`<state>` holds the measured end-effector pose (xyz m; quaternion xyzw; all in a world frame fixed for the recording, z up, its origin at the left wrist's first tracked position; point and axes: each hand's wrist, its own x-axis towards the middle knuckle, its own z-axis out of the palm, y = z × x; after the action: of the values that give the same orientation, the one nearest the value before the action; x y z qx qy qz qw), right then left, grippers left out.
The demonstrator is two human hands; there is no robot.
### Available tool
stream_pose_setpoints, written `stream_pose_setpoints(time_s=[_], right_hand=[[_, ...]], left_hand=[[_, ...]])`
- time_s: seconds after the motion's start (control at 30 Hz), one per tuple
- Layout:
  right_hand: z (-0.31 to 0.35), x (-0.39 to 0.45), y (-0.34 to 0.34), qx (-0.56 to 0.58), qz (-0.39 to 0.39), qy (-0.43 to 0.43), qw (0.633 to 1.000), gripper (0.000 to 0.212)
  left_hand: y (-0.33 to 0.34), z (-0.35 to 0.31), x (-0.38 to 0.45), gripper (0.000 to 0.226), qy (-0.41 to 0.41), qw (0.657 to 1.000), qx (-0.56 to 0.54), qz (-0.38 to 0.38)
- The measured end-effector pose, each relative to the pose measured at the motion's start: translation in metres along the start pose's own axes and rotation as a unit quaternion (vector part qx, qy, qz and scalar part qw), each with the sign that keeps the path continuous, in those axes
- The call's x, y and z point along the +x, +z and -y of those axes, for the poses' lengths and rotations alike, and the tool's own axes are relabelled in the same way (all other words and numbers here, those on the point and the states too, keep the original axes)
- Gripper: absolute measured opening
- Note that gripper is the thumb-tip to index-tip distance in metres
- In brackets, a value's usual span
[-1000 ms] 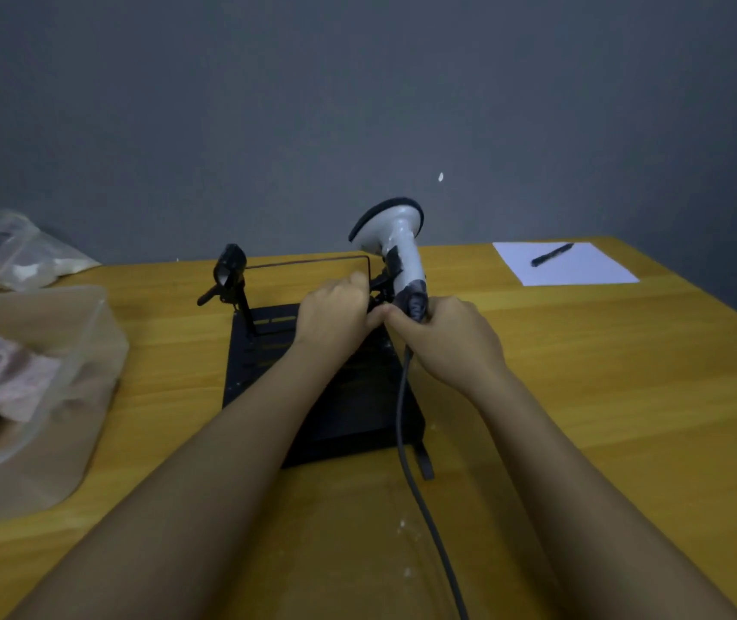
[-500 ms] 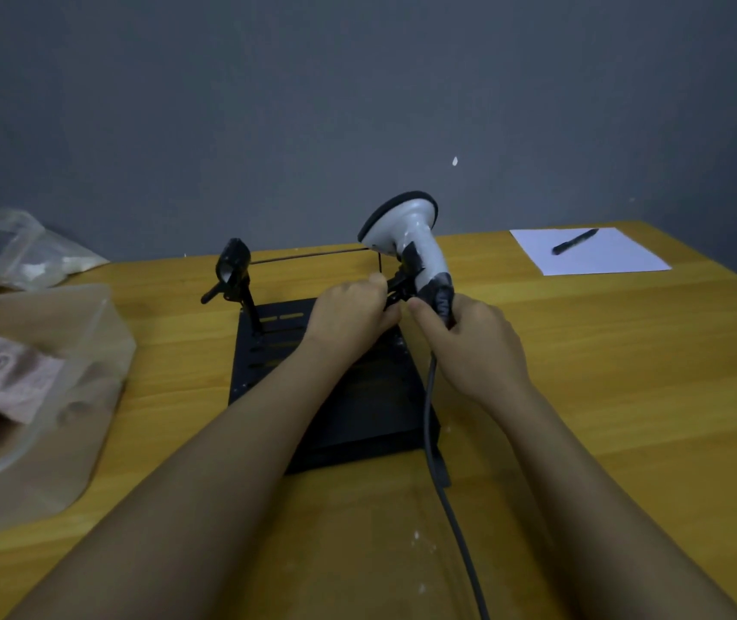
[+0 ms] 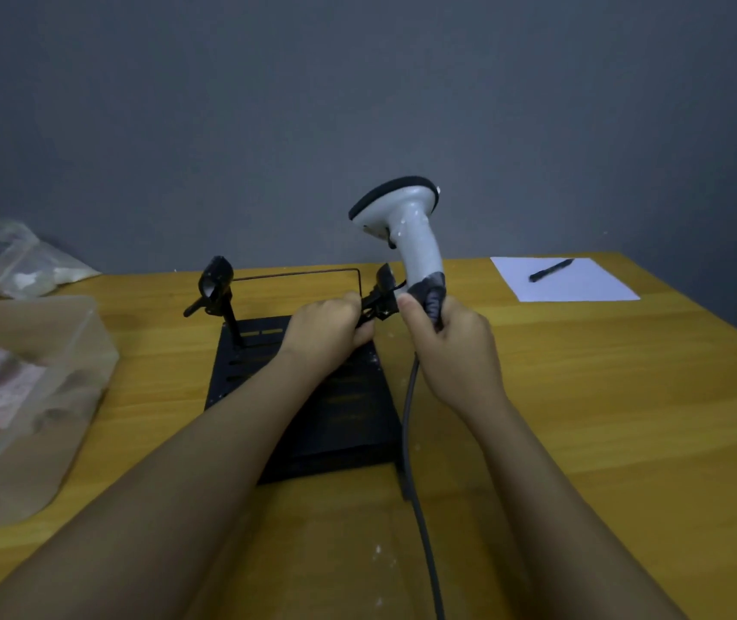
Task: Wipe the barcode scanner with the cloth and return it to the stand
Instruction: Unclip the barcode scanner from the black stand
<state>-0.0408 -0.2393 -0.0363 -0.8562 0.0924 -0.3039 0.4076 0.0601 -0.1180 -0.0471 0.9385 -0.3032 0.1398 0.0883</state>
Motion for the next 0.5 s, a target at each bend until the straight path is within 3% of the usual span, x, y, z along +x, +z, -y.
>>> stream_pose_setpoints(time_s=[0.23,0.37,0.43,0.5], right_hand=[[0.012,-0.001,-0.009,0.036,0.033,0.025,0.999,0.046],[0.020,-0.009,-0.013,0.069,0.040,0.044,0.996,0.044],[0.023,-0.017,-0.016,0.081,0.038,0.044,0.995,0.043],[0.028,-0.028,-0.019,0.103,0.051,0.037,0.993,0.039]], left_hand=[[-0.014,-0.005,0.002,0.038,-0.026,0.997,0.070,-0.017],[-0.028,-0.013,-0.013,0.063,-0.068,0.997,0.042,0.021],[-0.038,-0.014,-0.031,0.069,-0.089,0.996,-0.006,-0.017],[-0.052,-0.012,-0.052,0.061,-0.101,0.990,-0.075,-0.068]])
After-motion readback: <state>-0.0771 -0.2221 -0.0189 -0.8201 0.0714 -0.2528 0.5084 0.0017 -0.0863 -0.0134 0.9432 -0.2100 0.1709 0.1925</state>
